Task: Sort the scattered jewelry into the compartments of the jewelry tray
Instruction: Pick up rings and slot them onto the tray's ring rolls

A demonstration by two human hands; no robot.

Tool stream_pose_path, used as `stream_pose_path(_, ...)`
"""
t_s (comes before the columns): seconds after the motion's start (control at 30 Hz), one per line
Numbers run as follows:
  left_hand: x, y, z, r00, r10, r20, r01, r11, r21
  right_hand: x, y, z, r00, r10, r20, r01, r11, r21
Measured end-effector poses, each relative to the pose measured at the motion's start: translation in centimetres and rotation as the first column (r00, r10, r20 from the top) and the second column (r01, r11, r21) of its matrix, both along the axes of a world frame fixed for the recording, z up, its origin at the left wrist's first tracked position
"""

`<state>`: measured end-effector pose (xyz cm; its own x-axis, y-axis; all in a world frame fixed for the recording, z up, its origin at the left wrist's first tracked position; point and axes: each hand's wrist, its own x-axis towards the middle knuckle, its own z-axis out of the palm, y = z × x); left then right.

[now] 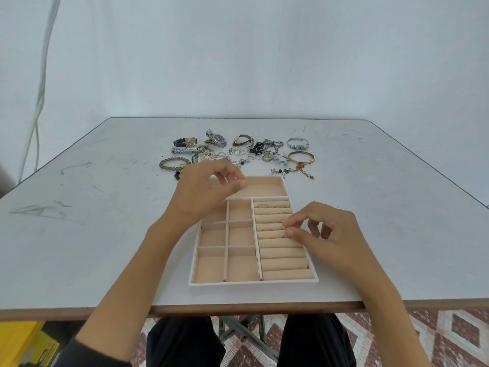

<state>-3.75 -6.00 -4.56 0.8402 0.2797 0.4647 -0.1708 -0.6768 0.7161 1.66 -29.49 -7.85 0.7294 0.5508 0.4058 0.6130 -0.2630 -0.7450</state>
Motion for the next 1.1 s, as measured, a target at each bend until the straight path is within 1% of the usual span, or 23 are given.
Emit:
stream_pose_path(0.1, 0.0, -0.1, 0.0, 0.999, -0.032, 0.000, 0.032, 0.999, -0.012, -0.2, 0.0, 0.1, 1.000, -0.010, -0.011, 0.010, 1.000, -0.001)
stream_pose_path(0.17, -0.1, -0.2, 0.0, 0.997, -0.079, -0.008, 0.079, 0.996, -0.039, -0.2, 0.0, 0.3, 0.999, -0.033, -0.013, 0.033, 0.998, 0.046)
stream_pose_path(0.23, -0.2, -0.4, 0.1, 0.991, -0.128, -0.025, 0.127, 0.991, -0.040, -0.1, -0.3, 0.5, 0.994, -0.103, 0.018, 0.101, 0.989, 0.104)
stream_pose_path(0.27, -0.3, -0.7, 0.2, 0.988, -0.149, -0.037, 0.148, 0.988, -0.039, 0.0, -0.6, 0.4, 0.986, -0.158, 0.053, 0.153, 0.984, 0.092)
stream_pose_path(0.3, -0.4, -0.9, 0.2, 0.984, -0.170, -0.050, 0.168, 0.985, -0.045, 0.1, -1.0, 0.1, 0.974, -0.211, 0.085, 0.208, 0.977, 0.040)
stream_pose_path(0.33, -0.4, -1.1, 0.3, 0.979, -0.192, -0.061, 0.189, 0.980, -0.055, 0.3, -1.4, -0.2, 0.963, -0.247, 0.108, 0.253, 0.966, -0.049)
stream_pose_path(0.37, -0.5, -1.3, 0.2, 0.975, -0.213, -0.069, 0.209, 0.976, -0.062, 0.3, -1.8, -0.4, 0.957, -0.263, 0.119, 0.281, 0.944, -0.174)
stream_pose_path(0.43, -0.5, -1.6, 0.1, 0.965, -0.250, -0.083, 0.246, 0.967, -0.062, 0.3, -2.2, -0.8, 0.964, -0.241, 0.115, 0.267, 0.853, -0.448)
stream_pose_path(0.47, -0.6, -1.7, 0.1, 0.960, -0.266, -0.092, 0.261, 0.963, -0.059, 0.3, -2.2, -0.9, 0.970, -0.218, 0.104, 0.239, 0.797, -0.555)
stream_pose_path(0.53, -0.6, -2.0, 0.0, 0.948, -0.298, -0.109, 0.293, 0.954, -0.058, 0.3, -1.9, -1.0, 0.976, -0.186, 0.110, 0.210, 0.707, -0.675)
stream_pose_path(0.6, -0.7, -2.3, 0.0, 0.932, -0.335, -0.135, 0.330, 0.942, -0.058, 0.2, -1.7, -0.9, 0.974, -0.185, 0.127, 0.220, 0.680, -0.699)
stream_pose_path(0.7, -0.8, -2.8, 0.1, 0.910, -0.366, -0.193, 0.366, 0.930, -0.035, 0.2, -1.7, -0.8, 0.972, -0.192, 0.139, 0.233, 0.674, -0.701)
stream_pose_path(0.8, -0.9, -3.0, 0.1, 0.892, -0.393, -0.223, 0.410, 0.911, 0.034, 0.2, -1.7, -0.8, 0.972, -0.195, 0.134, 0.232, 0.677, -0.698)
stream_pose_path(0.97, -1.1, -3.2, 0.2, 0.904, -0.381, -0.194, 0.417, 0.887, 0.198, 0.1, -1.8, -0.9, 0.969, -0.197, 0.146, 0.243, 0.685, -0.687)
stream_pose_path(1.1, -1.2, -3.2, 0.2, 0.901, -0.382, -0.204, 0.422, 0.881, 0.215, 0.1, -1.7, -0.8, 0.970, -0.198, 0.143, 0.242, 0.689, -0.684)
